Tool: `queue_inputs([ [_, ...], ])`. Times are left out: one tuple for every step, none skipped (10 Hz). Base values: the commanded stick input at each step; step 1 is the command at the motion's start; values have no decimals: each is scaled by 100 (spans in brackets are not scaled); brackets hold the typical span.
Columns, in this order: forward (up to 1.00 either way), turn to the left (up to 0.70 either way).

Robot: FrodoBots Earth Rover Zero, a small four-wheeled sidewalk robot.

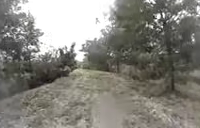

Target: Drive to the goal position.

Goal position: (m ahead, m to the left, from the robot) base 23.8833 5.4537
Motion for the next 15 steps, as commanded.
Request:
queue_inputs([
  [100,0],
  [100,0],
  [100,0],
  [100,0],
  [100,0],
  [100,0],
  [100,0],
  [100,0],
  [100,0],
  [100,0],
  [100,0],
  [100,26],
  [100,40],
  [100,40],
  [100,25],
])
